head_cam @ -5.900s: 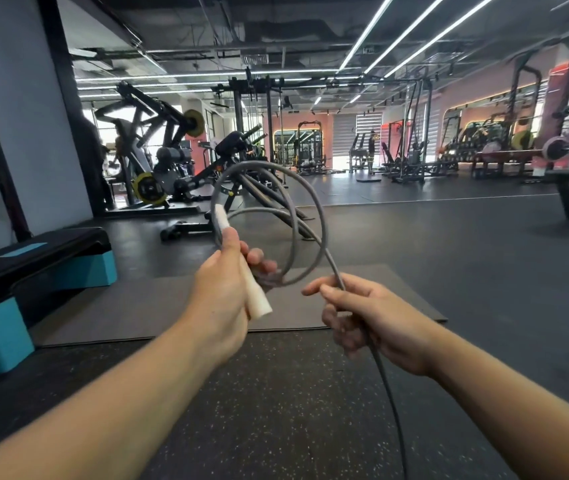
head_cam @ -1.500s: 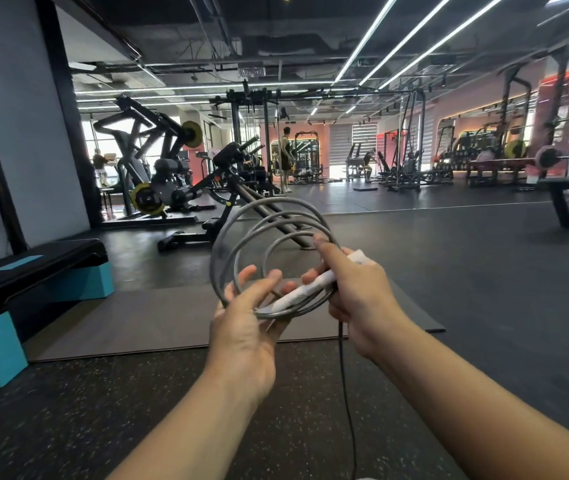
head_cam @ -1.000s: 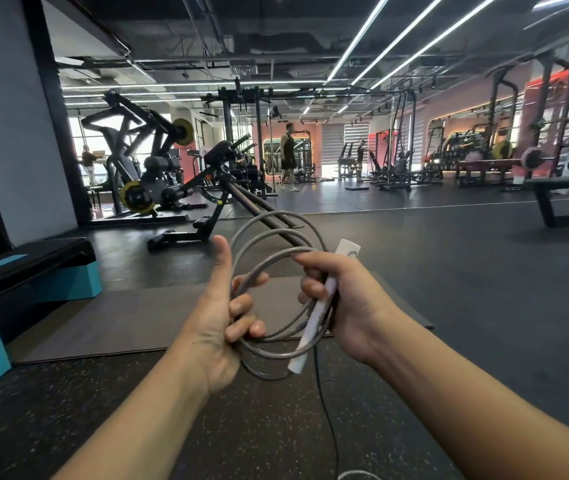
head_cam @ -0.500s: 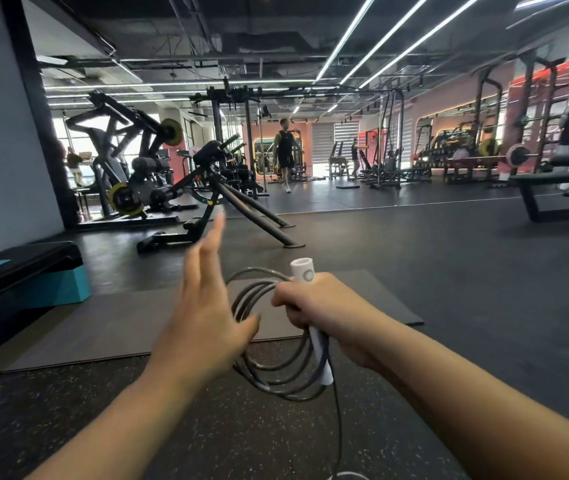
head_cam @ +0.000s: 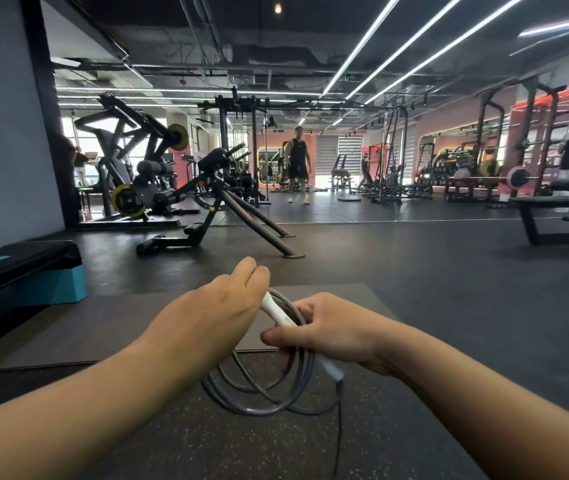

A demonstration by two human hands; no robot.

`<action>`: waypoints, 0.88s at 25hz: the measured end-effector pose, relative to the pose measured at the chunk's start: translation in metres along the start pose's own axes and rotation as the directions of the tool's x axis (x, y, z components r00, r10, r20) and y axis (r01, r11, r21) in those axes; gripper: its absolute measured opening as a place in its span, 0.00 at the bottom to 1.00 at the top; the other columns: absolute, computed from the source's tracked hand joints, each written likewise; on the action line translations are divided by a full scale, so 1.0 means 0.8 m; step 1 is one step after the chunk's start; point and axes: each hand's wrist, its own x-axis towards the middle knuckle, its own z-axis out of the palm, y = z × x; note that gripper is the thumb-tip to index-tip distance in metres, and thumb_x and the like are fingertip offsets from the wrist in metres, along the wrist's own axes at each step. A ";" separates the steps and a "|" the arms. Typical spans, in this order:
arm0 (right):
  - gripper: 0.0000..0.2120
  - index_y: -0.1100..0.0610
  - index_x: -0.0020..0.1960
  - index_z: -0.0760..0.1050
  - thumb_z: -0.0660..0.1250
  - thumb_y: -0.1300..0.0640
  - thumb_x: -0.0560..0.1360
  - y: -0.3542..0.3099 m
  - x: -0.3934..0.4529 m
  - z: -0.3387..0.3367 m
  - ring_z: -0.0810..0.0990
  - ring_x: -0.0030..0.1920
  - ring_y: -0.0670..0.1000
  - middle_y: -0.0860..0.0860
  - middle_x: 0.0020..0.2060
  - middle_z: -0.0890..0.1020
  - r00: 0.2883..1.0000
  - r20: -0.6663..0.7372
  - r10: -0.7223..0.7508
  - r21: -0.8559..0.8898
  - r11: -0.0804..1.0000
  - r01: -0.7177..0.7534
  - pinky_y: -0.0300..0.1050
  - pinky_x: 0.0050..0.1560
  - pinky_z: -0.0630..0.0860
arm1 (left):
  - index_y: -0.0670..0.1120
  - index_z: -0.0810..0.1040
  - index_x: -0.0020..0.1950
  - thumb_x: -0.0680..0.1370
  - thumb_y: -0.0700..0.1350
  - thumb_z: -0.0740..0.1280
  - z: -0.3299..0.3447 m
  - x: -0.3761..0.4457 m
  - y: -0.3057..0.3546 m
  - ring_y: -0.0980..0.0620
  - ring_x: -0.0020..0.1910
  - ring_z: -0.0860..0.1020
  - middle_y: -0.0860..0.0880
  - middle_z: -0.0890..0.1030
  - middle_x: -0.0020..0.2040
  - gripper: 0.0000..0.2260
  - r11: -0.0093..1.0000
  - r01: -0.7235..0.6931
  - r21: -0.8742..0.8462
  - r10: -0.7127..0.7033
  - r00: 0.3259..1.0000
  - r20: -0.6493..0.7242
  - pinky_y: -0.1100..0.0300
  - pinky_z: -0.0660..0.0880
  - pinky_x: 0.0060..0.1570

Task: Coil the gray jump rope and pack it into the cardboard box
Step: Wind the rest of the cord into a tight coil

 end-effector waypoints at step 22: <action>0.25 0.57 0.34 0.69 0.74 0.38 0.73 0.067 -0.047 -0.120 0.66 0.26 0.52 0.52 0.26 0.67 0.970 -0.177 0.168 -0.155 0.968 -0.196 0.42 0.27 0.66 | 0.61 0.63 0.51 0.81 0.62 0.57 0.005 -0.094 -0.106 0.54 0.41 0.75 0.57 0.75 0.43 0.07 0.992 0.028 0.123 -0.110 0.671 0.733 0.55 0.76 0.49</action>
